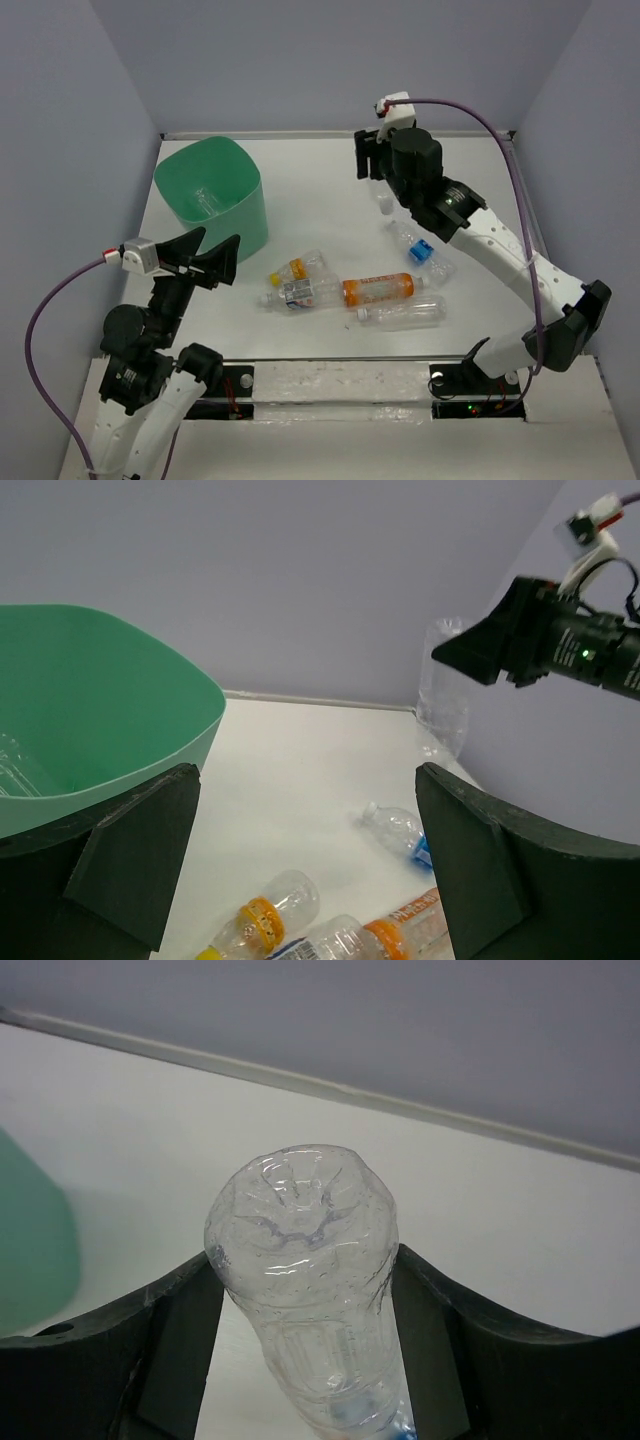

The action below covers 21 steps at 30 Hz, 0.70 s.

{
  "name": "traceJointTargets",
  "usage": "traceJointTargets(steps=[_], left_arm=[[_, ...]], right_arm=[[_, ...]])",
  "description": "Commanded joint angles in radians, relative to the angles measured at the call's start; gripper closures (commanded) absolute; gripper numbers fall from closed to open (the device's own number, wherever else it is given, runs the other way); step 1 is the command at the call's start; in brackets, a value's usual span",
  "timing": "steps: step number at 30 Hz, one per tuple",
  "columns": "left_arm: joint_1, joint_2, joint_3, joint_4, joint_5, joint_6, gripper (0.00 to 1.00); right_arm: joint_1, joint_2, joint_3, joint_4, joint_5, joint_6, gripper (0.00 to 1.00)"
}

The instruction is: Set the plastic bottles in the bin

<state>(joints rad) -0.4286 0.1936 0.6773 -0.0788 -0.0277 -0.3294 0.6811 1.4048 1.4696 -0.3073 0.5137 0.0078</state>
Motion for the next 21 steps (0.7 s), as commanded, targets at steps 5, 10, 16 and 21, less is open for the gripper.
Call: traceJointTargets(steps=[5, 10, 16, 21], left_arm=[[0.025, 0.026, 0.01, 0.042, -0.021, 0.013, 0.01], [0.03, 0.023, 0.011, 0.034, -0.029, 0.015, 0.01], [0.031, 0.01, 0.015, 0.034, -0.029, 0.013, 0.01], [0.031, 0.009, 0.013, 0.033, -0.029, 0.013, 0.01]], right_arm=[[0.212, 0.204, 0.357, 0.328, -0.208, -0.052, 0.56], [0.235, 0.312, 0.501, 0.43, -0.424, 0.05, 0.56], [0.244, 0.505, 0.674, 0.474, -0.592, 0.144, 0.56], [0.267, 0.638, 0.785, 0.485, -0.609, 0.153, 0.55]])
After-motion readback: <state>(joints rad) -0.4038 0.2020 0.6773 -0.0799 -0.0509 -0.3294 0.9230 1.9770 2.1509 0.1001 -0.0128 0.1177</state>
